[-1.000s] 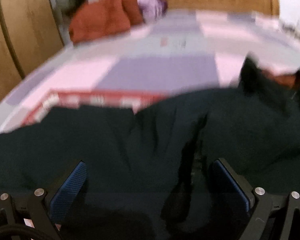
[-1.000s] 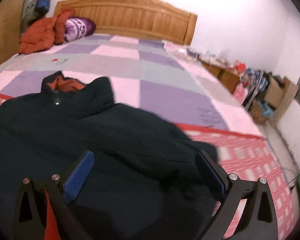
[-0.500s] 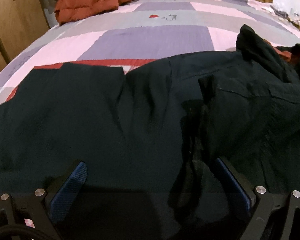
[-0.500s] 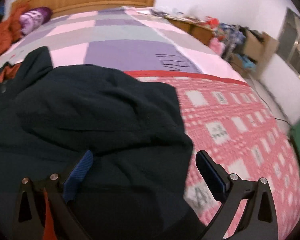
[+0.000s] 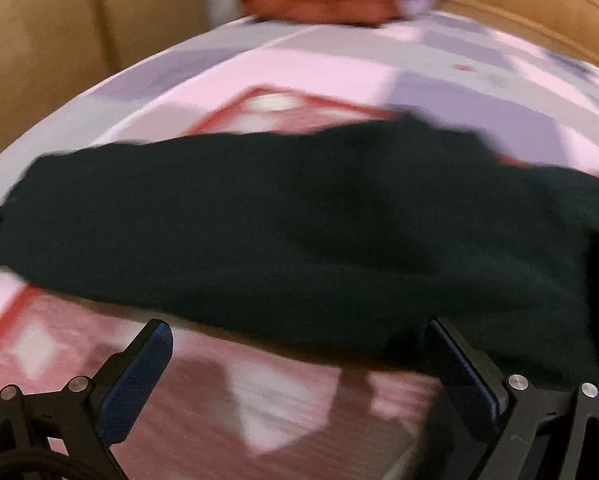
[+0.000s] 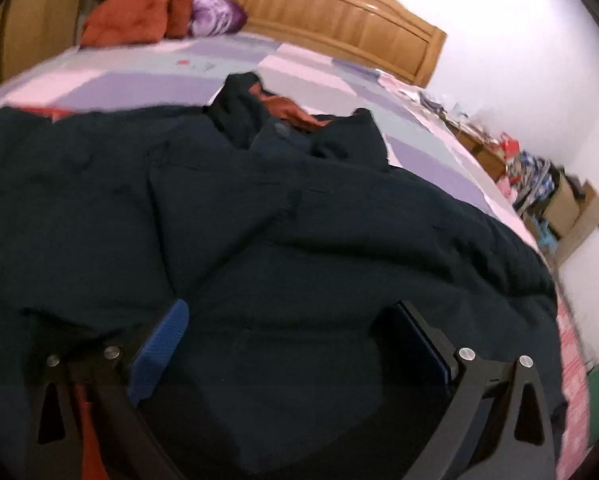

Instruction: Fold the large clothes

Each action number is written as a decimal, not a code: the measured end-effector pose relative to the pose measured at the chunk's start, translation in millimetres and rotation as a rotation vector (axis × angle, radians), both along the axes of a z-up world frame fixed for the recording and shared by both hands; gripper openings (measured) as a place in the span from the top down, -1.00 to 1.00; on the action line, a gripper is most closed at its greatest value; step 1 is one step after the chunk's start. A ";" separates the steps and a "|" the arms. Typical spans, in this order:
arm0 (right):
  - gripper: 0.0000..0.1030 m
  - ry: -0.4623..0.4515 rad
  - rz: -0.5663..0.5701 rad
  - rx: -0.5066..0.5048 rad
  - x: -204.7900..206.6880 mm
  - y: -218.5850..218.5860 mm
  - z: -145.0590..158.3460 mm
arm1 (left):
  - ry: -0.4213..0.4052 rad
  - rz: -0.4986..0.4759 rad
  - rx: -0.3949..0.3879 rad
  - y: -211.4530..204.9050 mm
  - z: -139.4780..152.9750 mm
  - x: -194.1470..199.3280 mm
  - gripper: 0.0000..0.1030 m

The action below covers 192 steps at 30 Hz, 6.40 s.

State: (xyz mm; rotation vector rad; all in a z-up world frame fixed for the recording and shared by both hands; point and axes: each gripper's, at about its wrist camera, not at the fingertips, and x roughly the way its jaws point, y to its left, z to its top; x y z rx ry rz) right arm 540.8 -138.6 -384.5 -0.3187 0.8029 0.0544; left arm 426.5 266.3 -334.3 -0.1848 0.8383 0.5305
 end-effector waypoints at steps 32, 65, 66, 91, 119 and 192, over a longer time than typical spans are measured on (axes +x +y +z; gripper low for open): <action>-1.00 -0.011 -0.011 -0.020 -7.7 28.2 -11.4 | -0.104 0.436 -0.434 230.7 -48.2 -39.5 -0.99; -0.89 -0.047 0.225 0.062 -36.2 193.8 42.4 | -0.416 -0.129 -0.117 140.5 203.7 -1.7 0.77; -0.89 0.048 0.230 0.056 -28.4 214.1 28.2 | -0.413 -0.139 -0.119 137.4 207.5 0.1 0.78; -0.91 0.085 0.047 0.076 -103.0 -53.8 75.0 | -0.320 -0.767 -0.186 -207.8 231.3 73.3 0.80; -0.91 0.156 -0.318 0.084 -186.6 -282.5 53.4 | -0.141 -1.182 -0.098 -494.4 86.6 25.5 -0.34; -0.87 0.041 -0.142 0.098 33.4 -102.0 32.3 | -0.202 -0.530 -0.016 -168.0 45.9 77.7 -1.00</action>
